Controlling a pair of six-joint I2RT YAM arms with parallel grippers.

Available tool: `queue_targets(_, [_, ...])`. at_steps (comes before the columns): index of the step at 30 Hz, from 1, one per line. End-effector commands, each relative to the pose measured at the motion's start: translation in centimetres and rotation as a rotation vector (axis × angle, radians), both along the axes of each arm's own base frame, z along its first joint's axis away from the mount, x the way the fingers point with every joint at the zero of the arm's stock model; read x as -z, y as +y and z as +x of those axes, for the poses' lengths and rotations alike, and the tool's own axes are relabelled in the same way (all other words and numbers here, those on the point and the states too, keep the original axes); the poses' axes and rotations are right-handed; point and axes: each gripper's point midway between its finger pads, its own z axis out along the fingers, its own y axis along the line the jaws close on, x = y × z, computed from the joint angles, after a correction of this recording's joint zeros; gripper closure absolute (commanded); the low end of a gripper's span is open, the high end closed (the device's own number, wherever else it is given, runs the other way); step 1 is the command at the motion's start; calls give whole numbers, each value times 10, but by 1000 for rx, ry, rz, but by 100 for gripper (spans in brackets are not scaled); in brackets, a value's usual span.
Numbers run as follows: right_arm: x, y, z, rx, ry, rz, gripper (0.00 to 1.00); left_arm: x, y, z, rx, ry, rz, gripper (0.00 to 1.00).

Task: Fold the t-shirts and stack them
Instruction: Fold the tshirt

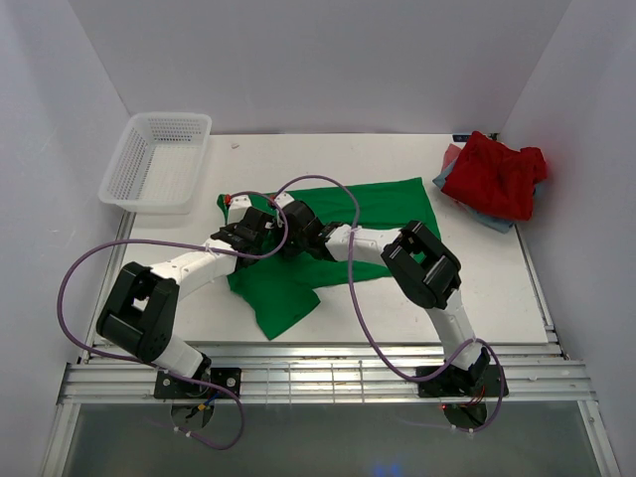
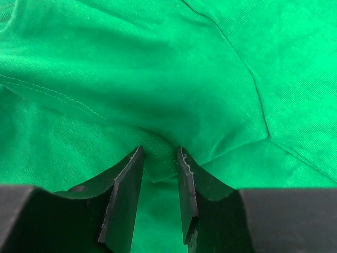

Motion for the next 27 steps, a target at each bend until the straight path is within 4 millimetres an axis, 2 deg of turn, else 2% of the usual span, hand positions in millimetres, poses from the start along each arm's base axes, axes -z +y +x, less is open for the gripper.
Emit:
queue_targets(1, [-21, -6, -2, 4, -43, -10, 62, -13, 0, 2, -4, -43, -18, 95])
queue_targets(4, [-21, -7, -3, 3, -45, -15, 62, -12, 1, 2, -5, -41, -16, 95])
queue_targets(5, [-18, -7, -4, 0, -39, -20, 65, -12, 0, 2, -4, -42, -16, 95])
queue_targets(7, [-14, -6, -6, -8, -30, -25, 73, -11, 1, 2, -4, -39, -14, 95])
queue_targets(8, [-11, -7, -7, -8, -27, -32, 83, -12, 0, 2, -4, -39, -13, 95])
queue_targets(11, [-12, -6, -7, -8, -35, -33, 92, -13, 1, 2, -7, -43, -14, 95])
queue_targets(19, [-33, -9, -6, -6, -74, -27, 92, -14, 0, 1, -1, -43, -24, 96])
queue_targets(23, [-52, -12, -8, -8, -101, -14, 92, -16, -2, -1, 3, -42, -40, 97])
queue_targets(27, [-55, -19, -13, -16, -90, -41, 92, -12, -2, -7, 0, -27, -57, 98])
